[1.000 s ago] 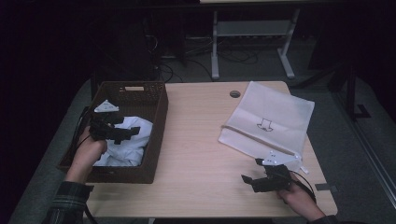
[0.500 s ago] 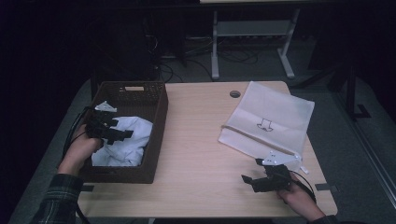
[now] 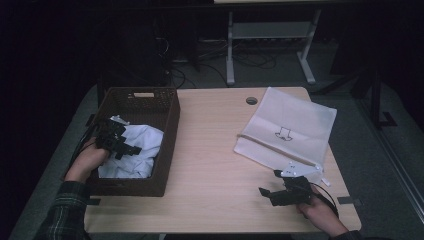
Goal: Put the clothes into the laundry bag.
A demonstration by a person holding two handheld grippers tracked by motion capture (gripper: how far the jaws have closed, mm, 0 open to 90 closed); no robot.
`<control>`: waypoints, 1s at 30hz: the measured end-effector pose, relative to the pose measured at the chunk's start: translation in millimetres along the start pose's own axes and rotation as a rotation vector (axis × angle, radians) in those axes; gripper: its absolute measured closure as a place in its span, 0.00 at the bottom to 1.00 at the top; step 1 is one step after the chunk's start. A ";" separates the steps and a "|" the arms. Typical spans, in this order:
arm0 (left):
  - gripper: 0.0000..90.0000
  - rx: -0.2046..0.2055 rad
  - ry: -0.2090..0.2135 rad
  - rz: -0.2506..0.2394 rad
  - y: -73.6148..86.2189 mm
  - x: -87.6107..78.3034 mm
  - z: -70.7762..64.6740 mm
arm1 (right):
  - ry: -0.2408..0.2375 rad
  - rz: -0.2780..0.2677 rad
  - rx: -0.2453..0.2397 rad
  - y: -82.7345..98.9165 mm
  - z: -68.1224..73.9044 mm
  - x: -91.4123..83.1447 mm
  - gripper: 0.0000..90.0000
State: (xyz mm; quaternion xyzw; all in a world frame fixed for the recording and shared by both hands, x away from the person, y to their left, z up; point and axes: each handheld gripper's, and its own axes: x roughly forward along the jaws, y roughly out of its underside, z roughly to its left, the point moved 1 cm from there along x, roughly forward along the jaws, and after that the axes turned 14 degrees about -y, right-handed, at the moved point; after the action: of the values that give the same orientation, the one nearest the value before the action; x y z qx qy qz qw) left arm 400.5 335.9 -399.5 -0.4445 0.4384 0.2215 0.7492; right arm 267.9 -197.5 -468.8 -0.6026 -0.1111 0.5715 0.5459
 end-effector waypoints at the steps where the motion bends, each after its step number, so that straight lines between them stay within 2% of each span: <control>1: 0.19 0.001 -0.002 0.002 0.5 1.8 0.6 | -0.001 0.000 -0.001 0.1 0.0 0.1 0.15; 4: 0.19 -0.007 -0.004 0.019 3.5 8.1 1.9 | -0.002 0.003 -0.001 0.2 0.5 0.4 0.15; 10: 0.20 0.009 -0.012 0.092 12.7 23.7 0.6 | -0.003 0.003 -0.002 0.2 0.4 0.3 0.15; 15: 0.19 -0.012 -0.004 0.099 16.6 28.4 0.8 | -0.004 0.004 -0.003 0.4 0.5 0.7 0.15; 19: 0.14 -0.003 -0.037 0.131 17.2 31.4 -0.8 | -0.003 0.004 -0.003 0.4 0.4 0.5 0.15; 21: 0.14 -0.015 -0.048 0.148 17.9 33.2 -2.7 | -0.003 0.004 -0.002 0.5 0.3 0.5 0.15; 23: 0.11 0.004 -0.059 0.142 18.7 34.5 -5.3 | -0.003 0.005 -0.002 0.5 0.4 0.6 0.15; 26: 0.09 0.008 -0.071 0.132 19.6 36.2 -8.0 | -0.004 0.005 -0.003 0.6 0.6 0.5 0.15; 30: 0.08 0.003 -0.054 0.150 18.1 37.7 -7.0 | -0.003 0.005 -0.003 0.6 0.4 0.5 0.15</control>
State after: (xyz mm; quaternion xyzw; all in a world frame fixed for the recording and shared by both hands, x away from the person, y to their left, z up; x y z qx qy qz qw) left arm 403.7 336.8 -441.8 -0.4032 0.4504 0.2883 0.7426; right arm 267.4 -197.1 -469.5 -0.6027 -0.1112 0.5735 0.5436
